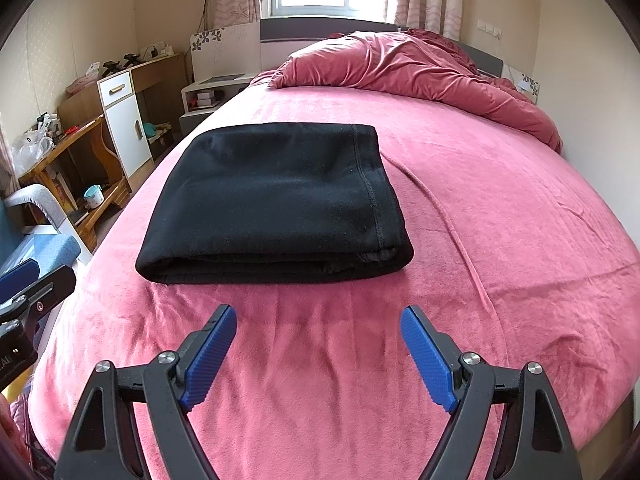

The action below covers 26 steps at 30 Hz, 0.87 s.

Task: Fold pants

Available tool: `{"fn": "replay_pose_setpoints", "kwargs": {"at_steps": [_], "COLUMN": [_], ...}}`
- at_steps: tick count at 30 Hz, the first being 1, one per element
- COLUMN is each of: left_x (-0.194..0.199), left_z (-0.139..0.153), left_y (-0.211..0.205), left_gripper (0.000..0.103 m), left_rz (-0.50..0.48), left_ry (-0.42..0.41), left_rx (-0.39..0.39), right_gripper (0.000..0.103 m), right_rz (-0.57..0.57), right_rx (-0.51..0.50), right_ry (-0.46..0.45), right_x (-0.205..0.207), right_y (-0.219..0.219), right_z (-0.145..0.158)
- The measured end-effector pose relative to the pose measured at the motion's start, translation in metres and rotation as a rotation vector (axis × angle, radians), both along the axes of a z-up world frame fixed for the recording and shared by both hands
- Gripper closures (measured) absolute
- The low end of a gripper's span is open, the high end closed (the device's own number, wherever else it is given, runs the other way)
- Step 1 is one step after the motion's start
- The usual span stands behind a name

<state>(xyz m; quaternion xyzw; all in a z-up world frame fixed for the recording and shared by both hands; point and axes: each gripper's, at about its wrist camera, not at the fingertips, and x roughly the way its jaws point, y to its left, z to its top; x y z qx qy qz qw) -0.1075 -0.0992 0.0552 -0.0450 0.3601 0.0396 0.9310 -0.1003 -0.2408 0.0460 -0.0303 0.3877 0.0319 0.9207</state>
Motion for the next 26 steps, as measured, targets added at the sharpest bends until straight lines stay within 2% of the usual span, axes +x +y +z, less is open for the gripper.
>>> {"fn": "replay_pose_setpoints", "kwargs": {"at_steps": [21, 26], "left_x": [-0.0030, -0.0026], "left_z": [0.0033, 0.0032], "left_y": [-0.0009, -0.0006], "left_gripper": [0.032, 0.035], "left_rz": [0.009, 0.008], "left_ry": [-0.008, -0.019], "left_rx": [0.002, -0.008], "right_gripper": [0.017, 0.017], "right_rz": [0.015, 0.008], "right_rx": [-0.010, -0.007], "right_ry": [0.004, 0.015], "right_x": [0.0004, 0.0025], "right_y": [0.0024, -0.0026], "right_z": [-0.0010, -0.0045]}}
